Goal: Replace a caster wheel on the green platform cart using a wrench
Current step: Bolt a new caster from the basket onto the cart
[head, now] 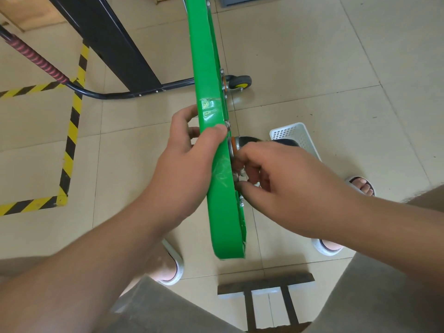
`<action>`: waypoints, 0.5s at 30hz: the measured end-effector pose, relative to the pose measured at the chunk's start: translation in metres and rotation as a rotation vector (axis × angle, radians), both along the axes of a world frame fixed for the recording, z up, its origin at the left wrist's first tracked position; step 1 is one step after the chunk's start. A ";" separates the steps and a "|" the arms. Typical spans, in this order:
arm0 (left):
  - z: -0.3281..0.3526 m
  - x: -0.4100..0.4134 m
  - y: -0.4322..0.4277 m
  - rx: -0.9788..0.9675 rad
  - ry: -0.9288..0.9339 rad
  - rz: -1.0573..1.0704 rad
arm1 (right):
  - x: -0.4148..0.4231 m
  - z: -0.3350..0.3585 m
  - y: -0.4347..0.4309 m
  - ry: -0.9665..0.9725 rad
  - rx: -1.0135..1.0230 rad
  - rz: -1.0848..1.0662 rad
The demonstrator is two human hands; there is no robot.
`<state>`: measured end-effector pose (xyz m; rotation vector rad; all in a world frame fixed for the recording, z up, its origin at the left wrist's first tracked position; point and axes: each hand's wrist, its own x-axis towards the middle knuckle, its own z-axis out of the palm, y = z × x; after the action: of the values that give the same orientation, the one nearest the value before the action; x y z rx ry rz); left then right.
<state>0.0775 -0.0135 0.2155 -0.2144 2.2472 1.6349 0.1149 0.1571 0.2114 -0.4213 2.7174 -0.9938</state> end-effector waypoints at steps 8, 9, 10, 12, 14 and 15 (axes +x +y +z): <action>0.001 0.000 0.001 0.019 -0.003 0.010 | -0.003 0.011 0.000 -0.007 0.176 0.142; 0.001 0.000 0.001 0.012 -0.004 0.008 | -0.003 0.011 -0.001 -0.001 0.206 0.159; 0.002 0.000 0.001 0.007 -0.004 0.007 | -0.003 0.012 -0.001 0.005 0.228 0.174; 0.001 0.000 0.000 0.001 -0.002 0.006 | -0.004 0.013 -0.001 0.022 0.257 0.182; 0.001 0.000 0.000 -0.006 -0.002 0.004 | -0.005 0.014 0.000 0.055 0.275 0.177; 0.001 0.000 0.000 -0.009 -0.003 0.002 | -0.005 0.014 0.001 0.075 0.286 0.174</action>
<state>0.0778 -0.0134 0.2164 -0.2215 2.2532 1.6254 0.1099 0.1584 0.2255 -0.6374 2.7722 -0.5447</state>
